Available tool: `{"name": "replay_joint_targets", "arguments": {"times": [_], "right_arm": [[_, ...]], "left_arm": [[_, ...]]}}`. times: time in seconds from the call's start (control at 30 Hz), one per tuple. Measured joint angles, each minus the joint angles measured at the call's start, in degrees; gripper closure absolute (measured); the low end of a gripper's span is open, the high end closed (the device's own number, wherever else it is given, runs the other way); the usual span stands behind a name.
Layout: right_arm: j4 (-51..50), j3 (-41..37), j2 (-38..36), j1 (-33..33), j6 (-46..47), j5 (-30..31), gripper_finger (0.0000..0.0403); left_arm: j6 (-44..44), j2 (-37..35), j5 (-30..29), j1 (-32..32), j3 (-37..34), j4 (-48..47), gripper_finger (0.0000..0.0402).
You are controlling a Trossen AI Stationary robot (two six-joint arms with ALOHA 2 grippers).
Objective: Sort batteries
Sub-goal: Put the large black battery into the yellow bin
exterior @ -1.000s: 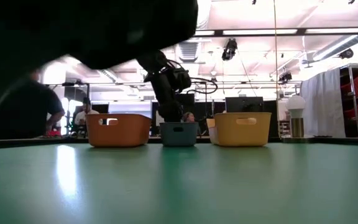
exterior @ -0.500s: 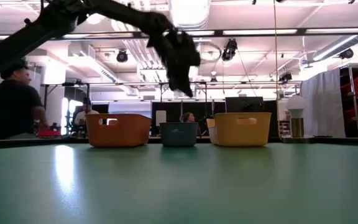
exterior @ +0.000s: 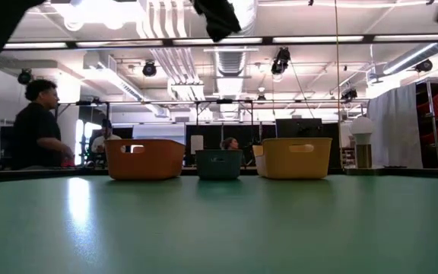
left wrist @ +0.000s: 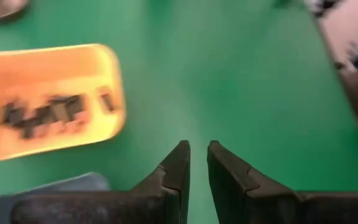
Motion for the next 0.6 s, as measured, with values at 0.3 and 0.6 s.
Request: {"name": "replay_joint_targets", "arguments": {"times": [0.3, 0.6], "right_arm": [[11.7, -12.1, 0.7, 12.1, 15.0, -14.9, 0.013], [16.2, -21.5, 0.9, 16.1, 17.5, -32.3, 0.0075]], "left_arm": [[-5.8, -13.2, 0.2, -11.9, -20.4, 13.9, 0.0365], [-17.2, -25.1, -5.0, -19.1, -46.1, 40.1, 0.0365]]}}
